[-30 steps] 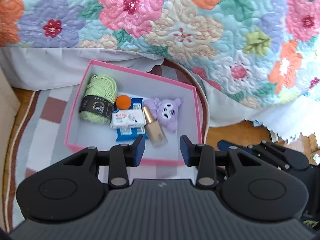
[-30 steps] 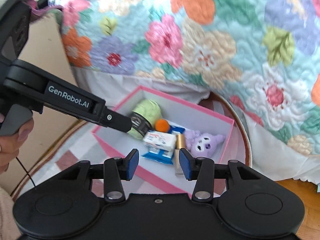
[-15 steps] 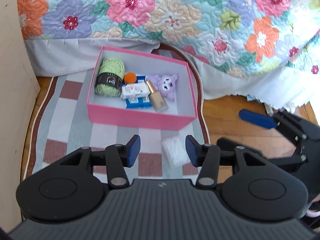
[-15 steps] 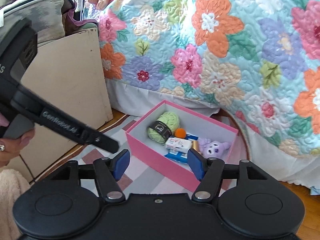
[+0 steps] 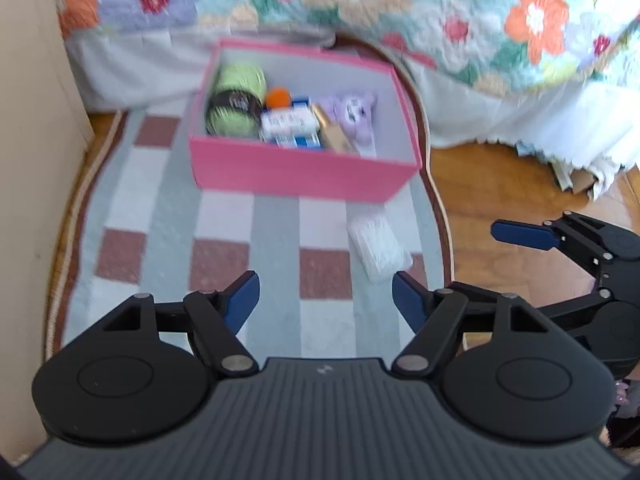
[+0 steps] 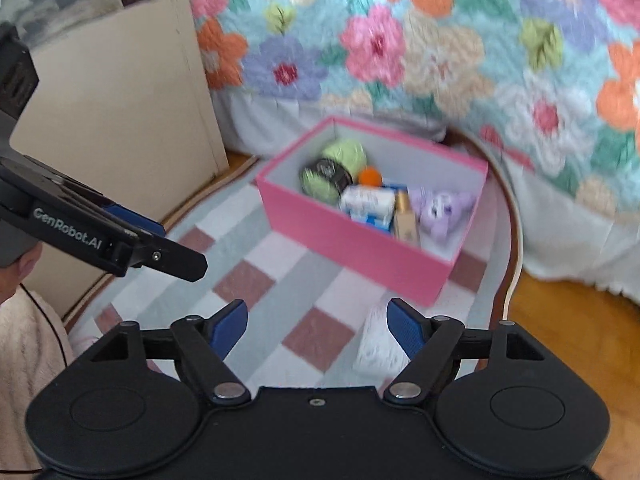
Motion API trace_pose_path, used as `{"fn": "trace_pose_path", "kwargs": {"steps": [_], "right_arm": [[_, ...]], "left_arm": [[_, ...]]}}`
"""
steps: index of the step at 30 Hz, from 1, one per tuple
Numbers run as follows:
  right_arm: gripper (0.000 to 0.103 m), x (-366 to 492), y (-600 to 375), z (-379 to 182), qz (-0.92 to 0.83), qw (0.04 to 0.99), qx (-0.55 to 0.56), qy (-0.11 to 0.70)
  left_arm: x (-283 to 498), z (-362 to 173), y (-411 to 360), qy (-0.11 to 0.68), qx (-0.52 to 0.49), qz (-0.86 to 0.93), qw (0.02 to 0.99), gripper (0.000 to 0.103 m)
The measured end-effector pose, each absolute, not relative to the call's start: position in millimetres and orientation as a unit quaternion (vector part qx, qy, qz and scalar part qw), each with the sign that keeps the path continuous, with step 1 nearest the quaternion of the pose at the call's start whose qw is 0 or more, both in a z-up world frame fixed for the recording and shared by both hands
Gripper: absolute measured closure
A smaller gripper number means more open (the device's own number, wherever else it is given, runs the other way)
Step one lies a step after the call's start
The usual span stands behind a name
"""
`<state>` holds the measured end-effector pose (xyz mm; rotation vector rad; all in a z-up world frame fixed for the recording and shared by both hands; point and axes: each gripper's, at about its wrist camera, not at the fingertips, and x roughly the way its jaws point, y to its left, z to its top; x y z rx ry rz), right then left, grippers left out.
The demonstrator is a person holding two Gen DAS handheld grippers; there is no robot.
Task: Organize objects
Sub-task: 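Lift the left tool out of the box toward the clear floss box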
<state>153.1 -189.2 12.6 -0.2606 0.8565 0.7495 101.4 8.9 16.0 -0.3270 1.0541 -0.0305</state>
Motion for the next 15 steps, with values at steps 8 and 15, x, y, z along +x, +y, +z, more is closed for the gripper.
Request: {"fn": "trace_pose_path", "kwargs": {"steps": [8,15], "right_arm": [[0.023,153,-192,-51,0.334,0.848,-0.166,0.378],[0.023,172,-187,-102,0.323,0.851,-0.182,0.371]], "left_arm": [[122,-40,2,0.498,-0.18,0.002,0.849,0.028],[146,-87,-4,0.49,-0.22,-0.006,0.844,0.028]]}}
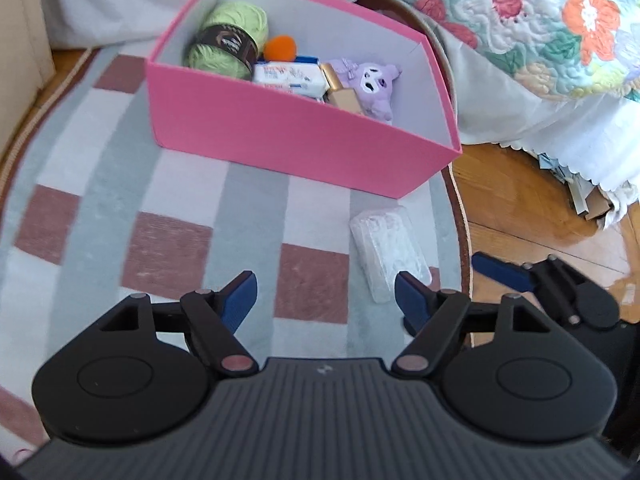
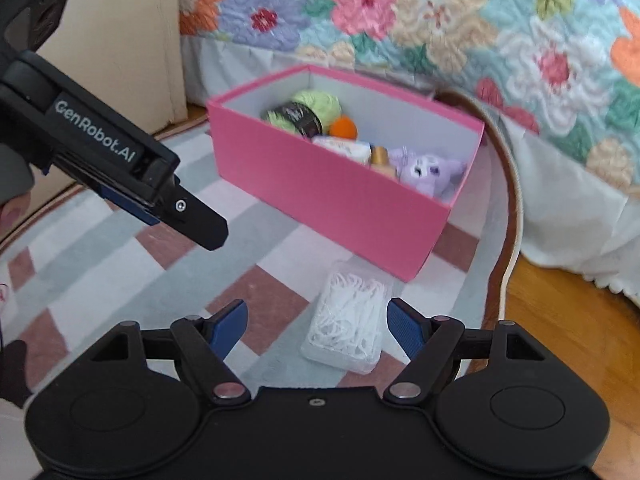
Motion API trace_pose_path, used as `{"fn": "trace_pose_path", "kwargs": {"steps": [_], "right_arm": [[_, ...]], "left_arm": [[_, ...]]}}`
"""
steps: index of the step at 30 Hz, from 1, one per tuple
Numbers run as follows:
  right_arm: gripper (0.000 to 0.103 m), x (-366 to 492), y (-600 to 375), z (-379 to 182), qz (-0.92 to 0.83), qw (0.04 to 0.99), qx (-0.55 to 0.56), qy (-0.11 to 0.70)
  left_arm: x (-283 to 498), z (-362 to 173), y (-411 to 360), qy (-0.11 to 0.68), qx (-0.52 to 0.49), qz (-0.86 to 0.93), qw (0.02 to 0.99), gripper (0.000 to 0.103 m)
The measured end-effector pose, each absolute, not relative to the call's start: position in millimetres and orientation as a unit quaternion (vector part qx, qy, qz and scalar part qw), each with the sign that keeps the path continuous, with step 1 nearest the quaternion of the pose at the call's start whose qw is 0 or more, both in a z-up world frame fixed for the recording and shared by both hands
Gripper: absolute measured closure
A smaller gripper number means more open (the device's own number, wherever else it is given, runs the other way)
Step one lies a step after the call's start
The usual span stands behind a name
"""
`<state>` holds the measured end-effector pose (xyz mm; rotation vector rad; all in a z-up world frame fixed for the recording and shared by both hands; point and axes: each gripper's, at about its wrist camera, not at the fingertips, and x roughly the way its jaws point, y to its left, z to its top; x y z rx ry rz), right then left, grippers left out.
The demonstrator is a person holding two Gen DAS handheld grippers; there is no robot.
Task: Organize objects
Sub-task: 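Lift the left tool out of the box toward the clear floss box, then lower the left tool onto the clear plastic floss box and close it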
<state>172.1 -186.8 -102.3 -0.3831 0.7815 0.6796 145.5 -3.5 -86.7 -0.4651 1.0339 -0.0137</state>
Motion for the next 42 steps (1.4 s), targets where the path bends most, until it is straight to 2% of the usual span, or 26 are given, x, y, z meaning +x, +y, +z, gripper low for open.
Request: {"fn": "trace_pose_path", "kwargs": {"steps": [8,15,21,26,28,31,33,37,42], "right_arm": [[0.023,200,-187,-149,0.293,0.857,-0.178,0.385],[0.023,211,-188,-163,0.298,0.851,-0.155,0.404],[0.023,212,-185,-170,0.279,0.852,-0.145,0.418],[0.024,212,-186,-174,0.275,0.849,-0.151,0.425],[0.026,213,-187,-175,0.27,0.85,-0.142,0.429],[0.03,212,-191,-175,0.265,0.85,-0.123,0.437],[0.037,209,-193,-174,0.269,0.85,-0.116,0.437],[0.037,201,-192,-174,0.269,0.851,-0.117,0.436],[0.037,181,-194,-171,0.289,0.837,-0.113,0.45]], "left_arm": [[170,-139,-16,0.481,-0.252,-0.021,0.839,0.03],[178,-145,-28,0.454,-0.3,-0.053,0.837,0.032],[196,-169,-36,0.467,-0.339,-0.051,0.815,0.045],[202,-182,-44,0.47,-0.318,-0.04,0.822,0.056],[199,-184,-43,0.465,-0.332,-0.051,0.819,0.068],[196,-180,-43,0.461,-0.332,-0.061,0.821,0.078],[192,-179,-43,0.461,-0.334,-0.067,0.819,0.081],[181,-179,-42,0.465,-0.343,-0.066,0.814,0.081],[170,-176,-34,0.512,-0.374,-0.049,0.772,0.081]]}}
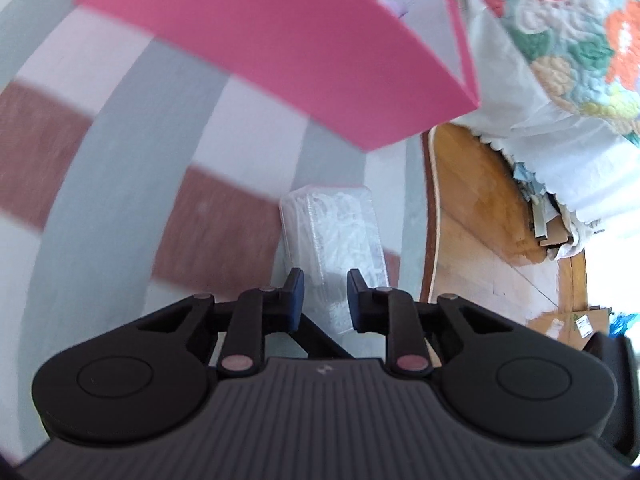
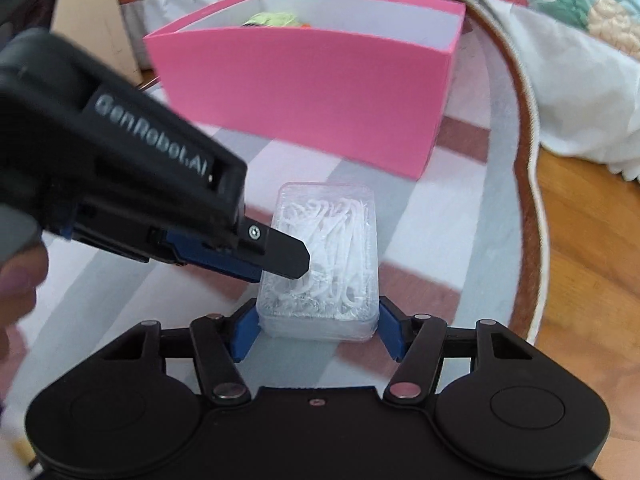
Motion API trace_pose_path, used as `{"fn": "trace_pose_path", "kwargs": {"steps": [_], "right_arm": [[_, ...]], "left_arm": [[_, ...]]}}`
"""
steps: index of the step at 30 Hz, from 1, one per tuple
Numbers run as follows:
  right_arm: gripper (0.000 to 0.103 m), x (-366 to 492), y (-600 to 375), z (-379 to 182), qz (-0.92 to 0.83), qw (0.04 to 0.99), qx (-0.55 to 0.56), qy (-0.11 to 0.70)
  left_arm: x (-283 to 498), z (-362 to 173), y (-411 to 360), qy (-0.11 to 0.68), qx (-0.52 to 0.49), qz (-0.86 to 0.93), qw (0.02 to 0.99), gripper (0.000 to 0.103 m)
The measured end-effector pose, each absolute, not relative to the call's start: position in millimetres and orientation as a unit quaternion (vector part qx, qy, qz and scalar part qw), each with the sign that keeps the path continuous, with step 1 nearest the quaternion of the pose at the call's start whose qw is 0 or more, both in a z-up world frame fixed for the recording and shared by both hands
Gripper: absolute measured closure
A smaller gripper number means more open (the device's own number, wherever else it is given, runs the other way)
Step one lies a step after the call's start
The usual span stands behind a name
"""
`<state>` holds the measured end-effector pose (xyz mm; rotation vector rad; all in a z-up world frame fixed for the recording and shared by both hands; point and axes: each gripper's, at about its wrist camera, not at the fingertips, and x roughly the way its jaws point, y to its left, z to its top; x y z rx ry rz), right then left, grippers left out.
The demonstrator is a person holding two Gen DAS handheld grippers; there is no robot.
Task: Organize objects
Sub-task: 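Lower the left tool onto the clear plastic floss box and close it, then carry the clear floss box into the pink box with the left tool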
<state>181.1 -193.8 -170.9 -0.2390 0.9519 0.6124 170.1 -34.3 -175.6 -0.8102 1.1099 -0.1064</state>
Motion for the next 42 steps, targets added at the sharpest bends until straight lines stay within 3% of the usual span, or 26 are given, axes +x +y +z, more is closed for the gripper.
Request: {"fn": "trace_pose_path", "kwargs": {"steps": [7,15,17,19,42], "right_arm": [[0.032,158,-192,-165,0.327,0.806,-0.138,0.474],[0.022,180,-193,-166,0.305,0.813,-0.083,0.489],[0.024,183,-192,-166,0.297,0.817,-0.085,0.488],[0.035,180,-192,-165,0.282,0.824,-0.103,0.481],[0.036,117,-168,-53,0.334,0.838,-0.117,0.415]], "left_arm": [[149,-172,-40,0.532,-0.347,-0.04,0.771,0.079],[150,-181,-34,0.515,-0.377,-0.05,0.768,0.076],[151,-185,-33,0.511,-0.389,-0.05,0.765,0.076],[149,-185,-33,0.509,-0.388,-0.051,0.767,0.076],[84,-49,-14,0.478,-0.322,-0.06,0.815,0.072]]}}
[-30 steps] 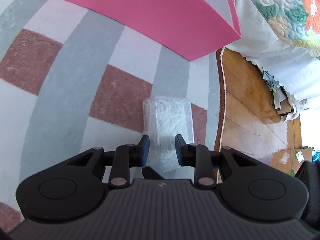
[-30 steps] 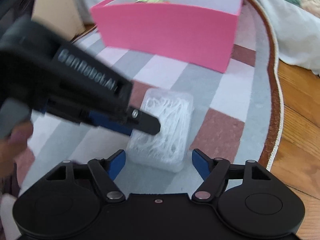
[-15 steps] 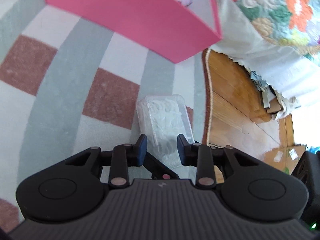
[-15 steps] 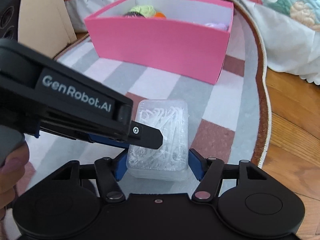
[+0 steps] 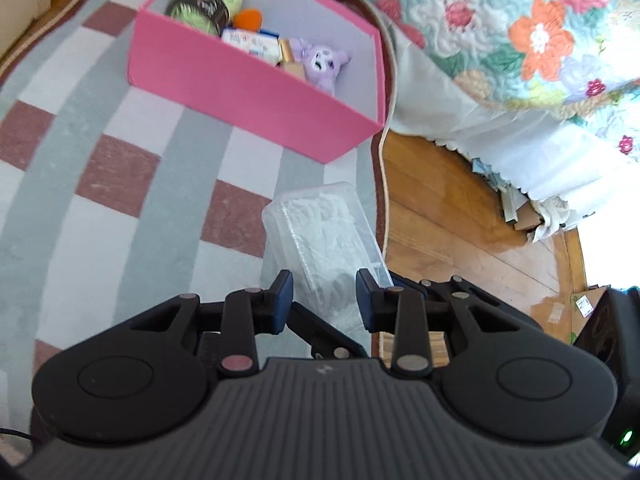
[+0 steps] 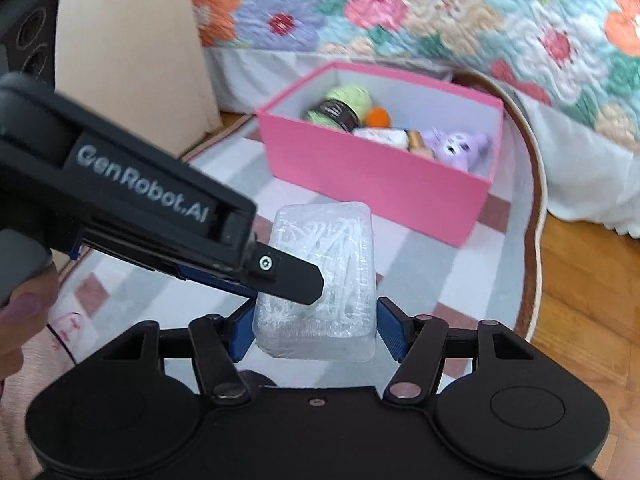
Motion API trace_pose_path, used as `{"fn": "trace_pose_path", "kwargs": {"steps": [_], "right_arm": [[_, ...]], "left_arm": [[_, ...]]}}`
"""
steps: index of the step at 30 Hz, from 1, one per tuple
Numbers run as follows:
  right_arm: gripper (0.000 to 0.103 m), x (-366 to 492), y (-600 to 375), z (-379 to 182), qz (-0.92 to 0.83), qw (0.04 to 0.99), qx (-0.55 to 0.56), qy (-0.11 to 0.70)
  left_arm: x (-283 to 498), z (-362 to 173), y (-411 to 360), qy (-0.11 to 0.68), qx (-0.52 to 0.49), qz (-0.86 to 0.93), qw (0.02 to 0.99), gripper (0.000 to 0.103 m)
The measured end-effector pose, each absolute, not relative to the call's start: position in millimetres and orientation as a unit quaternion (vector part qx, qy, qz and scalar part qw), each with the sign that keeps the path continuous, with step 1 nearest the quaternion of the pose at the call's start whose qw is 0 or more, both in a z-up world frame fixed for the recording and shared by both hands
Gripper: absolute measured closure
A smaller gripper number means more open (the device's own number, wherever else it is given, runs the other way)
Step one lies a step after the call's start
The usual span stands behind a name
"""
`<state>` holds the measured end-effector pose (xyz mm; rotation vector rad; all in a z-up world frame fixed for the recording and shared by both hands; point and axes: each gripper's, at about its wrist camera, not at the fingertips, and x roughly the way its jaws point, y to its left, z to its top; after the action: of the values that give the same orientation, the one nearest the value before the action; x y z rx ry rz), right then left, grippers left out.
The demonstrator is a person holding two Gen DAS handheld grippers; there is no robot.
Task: Organize objects
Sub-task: 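Carry the clear floss box into the pink box with the left tool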
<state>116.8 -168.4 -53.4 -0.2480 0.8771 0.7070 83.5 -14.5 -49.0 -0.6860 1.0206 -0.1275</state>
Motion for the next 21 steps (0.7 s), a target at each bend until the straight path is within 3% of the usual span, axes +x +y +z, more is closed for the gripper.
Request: {"fn": "trace_pose_path", "kwargs": {"steps": [13,21], "right_arm": [[0.036,104,-145,18,0.371,0.857,-0.143,0.327],[0.036,159,-110,43,0.406,0.857,-0.156,0.277]], "left_arm": [[72,29,10,0.413,-0.299,-0.059,0.858,0.071],[116,63,43,0.386,-0.253,-0.036,0.886,0.068]]}}
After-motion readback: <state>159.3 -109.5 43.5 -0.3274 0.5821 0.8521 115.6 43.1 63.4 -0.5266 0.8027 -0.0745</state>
